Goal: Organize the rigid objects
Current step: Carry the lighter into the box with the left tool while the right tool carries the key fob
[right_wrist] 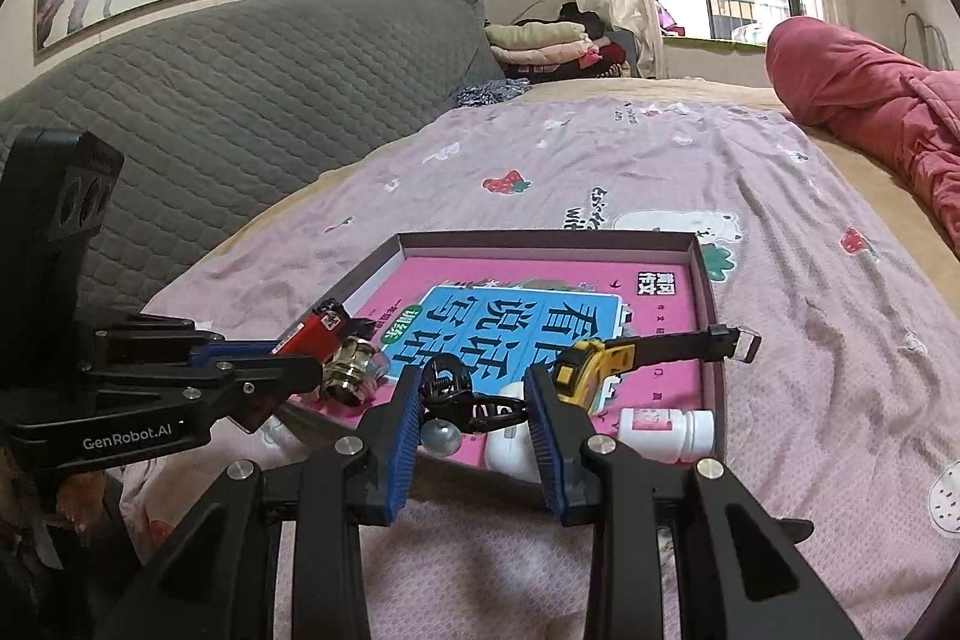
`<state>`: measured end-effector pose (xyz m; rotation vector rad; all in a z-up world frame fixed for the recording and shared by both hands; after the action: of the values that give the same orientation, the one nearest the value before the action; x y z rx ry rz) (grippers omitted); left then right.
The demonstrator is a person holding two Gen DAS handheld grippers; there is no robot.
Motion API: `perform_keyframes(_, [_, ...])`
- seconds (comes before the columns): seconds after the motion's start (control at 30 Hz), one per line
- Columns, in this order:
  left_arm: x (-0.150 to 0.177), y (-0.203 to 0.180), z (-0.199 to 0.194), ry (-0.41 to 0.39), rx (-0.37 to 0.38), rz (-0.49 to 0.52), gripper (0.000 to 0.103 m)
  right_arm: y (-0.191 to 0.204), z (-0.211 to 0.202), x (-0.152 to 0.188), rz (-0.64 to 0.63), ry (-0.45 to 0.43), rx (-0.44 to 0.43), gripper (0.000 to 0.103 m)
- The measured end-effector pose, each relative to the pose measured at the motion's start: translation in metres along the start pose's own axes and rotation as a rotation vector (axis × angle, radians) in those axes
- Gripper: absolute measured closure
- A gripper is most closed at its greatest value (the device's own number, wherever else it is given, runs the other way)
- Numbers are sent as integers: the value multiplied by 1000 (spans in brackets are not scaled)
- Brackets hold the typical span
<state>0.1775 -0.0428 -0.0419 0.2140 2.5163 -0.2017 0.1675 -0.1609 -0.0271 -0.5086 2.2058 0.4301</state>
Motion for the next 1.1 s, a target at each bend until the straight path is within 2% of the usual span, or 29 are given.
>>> perform_keyframes(0.43, [-12,2,2,-32,-1,-36,93,-17,6,-11,48,-23,37,69])
perform_keyframes(0.67, [-15,-3,13,-26,13,-60,93,-29,0,-13,52,-41,96,69])
perform_keyframes(0.83, [-13,-15,25,-11,15,-43,93,-51,-4,-11,106,-42,131,69])
perform_keyframes(0.97, [-9,-22,34,2,10,-29,93,-72,1,-4,163,-3,178,69])
perform_keyframes(1.1, [-8,-27,44,19,5,-17,93,-79,7,3,167,40,206,69])
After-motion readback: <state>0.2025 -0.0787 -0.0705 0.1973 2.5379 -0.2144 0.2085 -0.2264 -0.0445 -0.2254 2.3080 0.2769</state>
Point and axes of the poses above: each gripper's, at about its wrist camera, not at the fingertips, and z roughly the way its jaws point, y to its left, x to its underside, the point moved 9 cm from there along z, roughly the way its jaws point, and after that the axes turned 4 degrees about y, right-handed, at the moved point
